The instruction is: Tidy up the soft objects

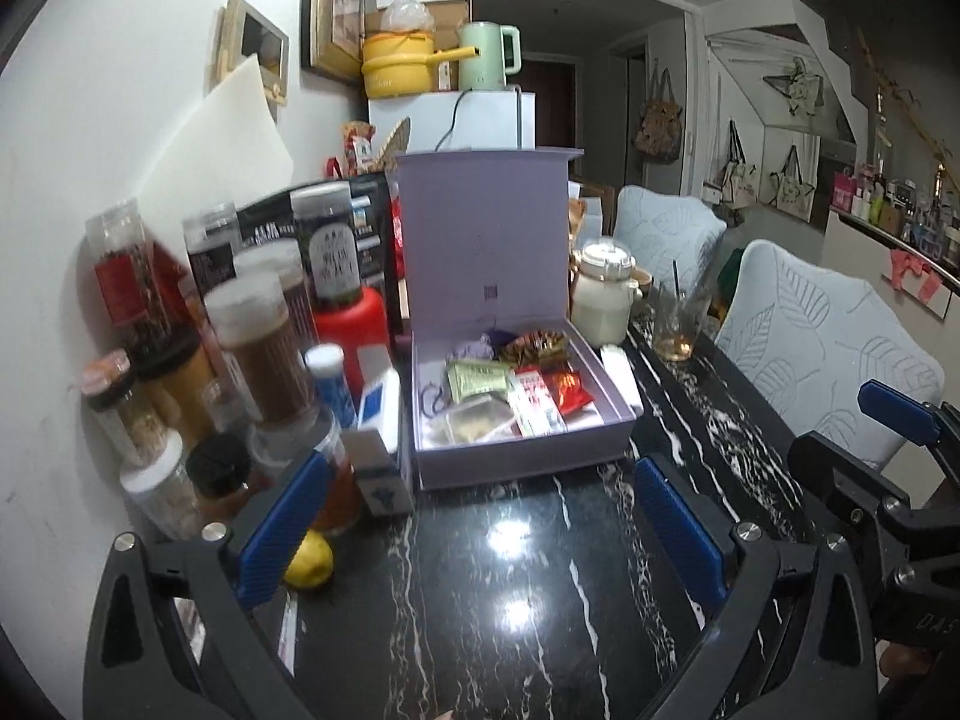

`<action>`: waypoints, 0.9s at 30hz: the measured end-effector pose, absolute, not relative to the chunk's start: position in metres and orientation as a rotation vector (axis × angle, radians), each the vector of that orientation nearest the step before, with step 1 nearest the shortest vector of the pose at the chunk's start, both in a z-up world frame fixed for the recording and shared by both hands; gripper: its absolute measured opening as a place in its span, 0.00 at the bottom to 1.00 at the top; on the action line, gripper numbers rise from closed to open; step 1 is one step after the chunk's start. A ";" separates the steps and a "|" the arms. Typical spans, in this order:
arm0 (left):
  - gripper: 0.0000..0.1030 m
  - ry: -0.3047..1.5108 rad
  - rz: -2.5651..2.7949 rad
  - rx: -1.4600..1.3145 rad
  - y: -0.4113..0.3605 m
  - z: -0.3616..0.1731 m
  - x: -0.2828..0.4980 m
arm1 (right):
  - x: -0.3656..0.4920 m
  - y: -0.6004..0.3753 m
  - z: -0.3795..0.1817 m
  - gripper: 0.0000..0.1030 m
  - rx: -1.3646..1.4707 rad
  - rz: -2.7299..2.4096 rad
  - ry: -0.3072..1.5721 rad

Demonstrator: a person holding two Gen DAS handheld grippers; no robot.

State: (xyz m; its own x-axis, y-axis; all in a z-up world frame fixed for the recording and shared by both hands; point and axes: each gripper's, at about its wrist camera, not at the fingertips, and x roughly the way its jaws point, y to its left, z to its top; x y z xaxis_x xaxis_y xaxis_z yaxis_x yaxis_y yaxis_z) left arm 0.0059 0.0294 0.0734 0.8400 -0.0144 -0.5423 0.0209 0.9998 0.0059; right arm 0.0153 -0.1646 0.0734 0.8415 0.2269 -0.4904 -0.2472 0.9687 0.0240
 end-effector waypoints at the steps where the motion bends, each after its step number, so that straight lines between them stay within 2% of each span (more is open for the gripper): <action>1: 1.00 0.581 -0.019 0.011 0.029 0.070 0.007 | 0.015 -0.165 0.070 0.90 -0.040 0.249 0.522; 27: 1.00 0.638 -0.044 -0.003 0.026 0.049 0.018 | 0.022 -0.173 0.046 0.90 -0.015 0.240 0.588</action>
